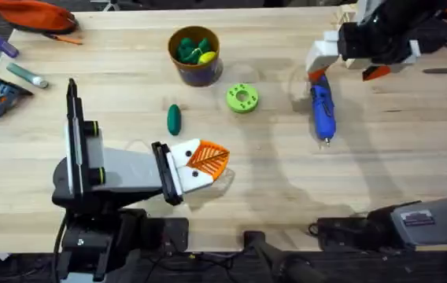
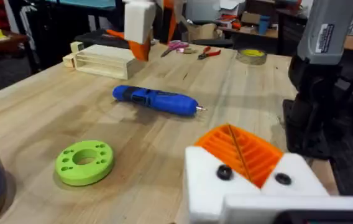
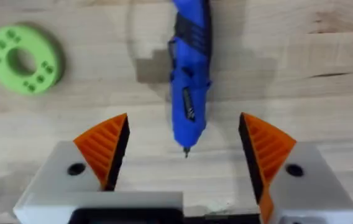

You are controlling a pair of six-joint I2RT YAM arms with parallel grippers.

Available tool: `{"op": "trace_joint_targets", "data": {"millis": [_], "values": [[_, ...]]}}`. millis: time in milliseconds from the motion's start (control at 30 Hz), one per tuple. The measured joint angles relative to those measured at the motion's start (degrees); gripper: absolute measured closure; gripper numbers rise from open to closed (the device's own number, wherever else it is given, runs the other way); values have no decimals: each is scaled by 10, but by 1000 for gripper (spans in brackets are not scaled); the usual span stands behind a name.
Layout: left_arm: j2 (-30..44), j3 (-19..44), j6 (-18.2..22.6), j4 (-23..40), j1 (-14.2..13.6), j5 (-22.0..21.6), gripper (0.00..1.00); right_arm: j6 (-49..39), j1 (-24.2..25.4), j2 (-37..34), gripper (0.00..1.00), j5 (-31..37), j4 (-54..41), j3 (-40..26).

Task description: Pick up the gripper from the table and insert it into the empty holder that is missing its gripper. Then pick up a screw, insert it into the mounting hole, and use the screwdriver to tighten it. Finally, clean up the table by picking up the vegetable and placing it into the bucket.

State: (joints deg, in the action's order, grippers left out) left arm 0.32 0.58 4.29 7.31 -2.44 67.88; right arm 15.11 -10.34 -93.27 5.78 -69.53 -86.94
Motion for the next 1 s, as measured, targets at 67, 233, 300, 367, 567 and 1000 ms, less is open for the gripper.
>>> {"op": "trace_joint_targets", "data": {"millis": [67, 233, 300, 367, 567, 1000], "values": [[0, 0, 0, 0, 0, 0, 985, -5, 14, -18, 8, 0, 6, 0], [0, 0, 0, 0, 0, 0, 985, -35, 36, -73, 8, 0, 11, 0], [0, 0, 0, 0, 0, 0, 985, -45, 36, -91, 8, 0, 13, 1], [0, 0, 0, 0, 0, 0, 985, -53, 36, -120, 8, 0, 15, 1], [0, 0, 0, 0, 0, 0, 985, -47, 36, -142, 10, -1, 65, 14], [0, 0, 0, 0, 0, 0, 985, -47, 58, -142, 8, -33, 119, 62]]}}
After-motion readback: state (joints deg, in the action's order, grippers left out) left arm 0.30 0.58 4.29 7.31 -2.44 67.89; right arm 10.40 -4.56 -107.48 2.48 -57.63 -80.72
